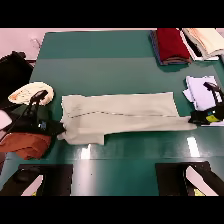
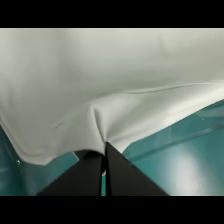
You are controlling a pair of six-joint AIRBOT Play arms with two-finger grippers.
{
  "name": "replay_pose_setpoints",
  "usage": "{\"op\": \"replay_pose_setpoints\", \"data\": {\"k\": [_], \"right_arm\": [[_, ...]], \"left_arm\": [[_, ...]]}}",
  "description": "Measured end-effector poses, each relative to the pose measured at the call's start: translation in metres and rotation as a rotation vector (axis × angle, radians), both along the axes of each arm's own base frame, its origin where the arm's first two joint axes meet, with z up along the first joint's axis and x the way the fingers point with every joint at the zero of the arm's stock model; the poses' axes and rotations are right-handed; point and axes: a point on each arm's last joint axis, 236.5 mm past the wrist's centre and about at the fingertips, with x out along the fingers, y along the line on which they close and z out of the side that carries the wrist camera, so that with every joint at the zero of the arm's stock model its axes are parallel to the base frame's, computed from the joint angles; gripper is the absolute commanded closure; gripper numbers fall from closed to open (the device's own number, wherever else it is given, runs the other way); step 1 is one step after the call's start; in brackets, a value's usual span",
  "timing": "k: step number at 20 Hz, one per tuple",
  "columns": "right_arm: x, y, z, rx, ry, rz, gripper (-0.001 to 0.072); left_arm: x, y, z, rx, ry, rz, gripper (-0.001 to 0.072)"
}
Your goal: Fold the shirts.
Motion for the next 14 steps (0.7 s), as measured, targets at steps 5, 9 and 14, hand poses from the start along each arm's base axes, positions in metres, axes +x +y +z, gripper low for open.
{"op": "replay_pose_setpoints", "data": {"k": [5,9,14], "right_arm": [[0.060,0.000,-0.014,0.006,0.028,0.025,0.0693],[0.108,0.010,-0.025,0.059,0.019,0.025,0.0502],[0.152,0.014,-0.021,0.187,-0.051,-0.035,0.0197]], "left_arm": [[0.097,0.002,-0.012,0.071,-0.074,0.009,0.0683],[0.154,0.000,-0.032,0.104,-0.077,0.009,0.0535],[0.187,-0.001,-0.027,0.113,-0.115,0.016,0.0208]]}}
